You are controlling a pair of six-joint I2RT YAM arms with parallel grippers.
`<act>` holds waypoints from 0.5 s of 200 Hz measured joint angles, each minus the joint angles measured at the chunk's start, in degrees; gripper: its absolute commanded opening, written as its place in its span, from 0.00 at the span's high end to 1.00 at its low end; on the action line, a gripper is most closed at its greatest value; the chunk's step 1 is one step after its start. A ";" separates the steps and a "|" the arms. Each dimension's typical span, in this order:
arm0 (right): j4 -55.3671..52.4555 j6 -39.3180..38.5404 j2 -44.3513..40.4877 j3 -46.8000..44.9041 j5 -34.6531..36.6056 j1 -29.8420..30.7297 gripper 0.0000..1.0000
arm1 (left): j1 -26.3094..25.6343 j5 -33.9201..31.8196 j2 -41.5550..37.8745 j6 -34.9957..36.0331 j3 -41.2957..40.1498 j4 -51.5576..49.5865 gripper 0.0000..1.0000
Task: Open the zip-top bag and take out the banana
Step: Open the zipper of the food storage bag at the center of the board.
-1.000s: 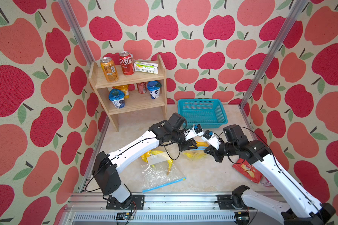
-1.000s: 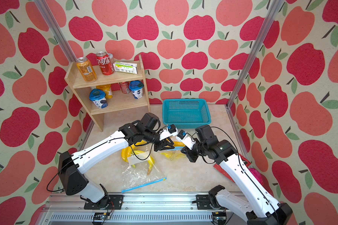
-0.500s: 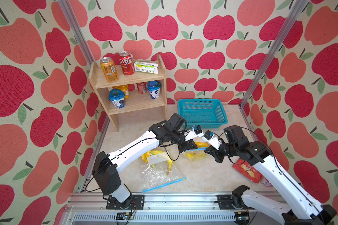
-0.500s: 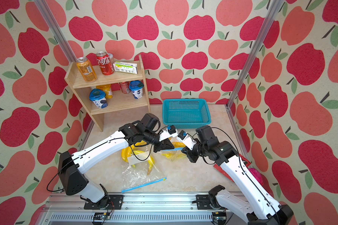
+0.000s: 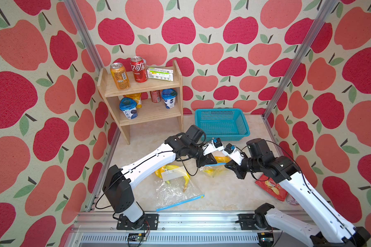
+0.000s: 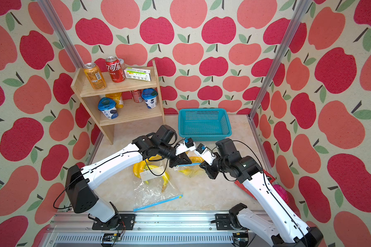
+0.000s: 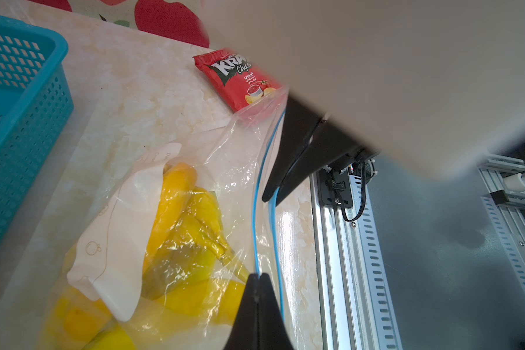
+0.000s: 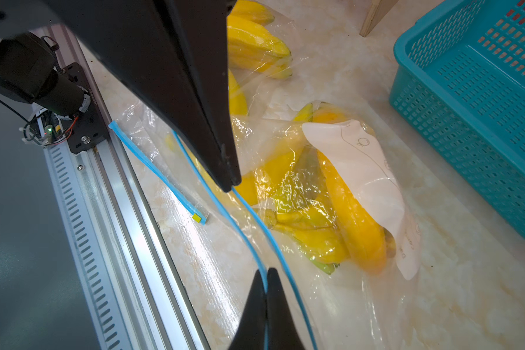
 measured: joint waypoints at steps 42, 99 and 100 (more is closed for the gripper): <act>0.02 0.02 0.02 -0.31 -2.82 0.00 0.96 | 0.04 -7.17 0.07 -3.37 -0.17 1.92 1.00; -1.09 0.13 0.98 -0.37 -6.88 0.79 0.72 | 0.04 -16.41 1.86 -8.72 0.48 5.75 1.00; -1.14 0.26 0.96 -0.39 -6.88 0.81 0.68 | 0.04 -16.50 1.86 -8.81 0.48 5.79 1.00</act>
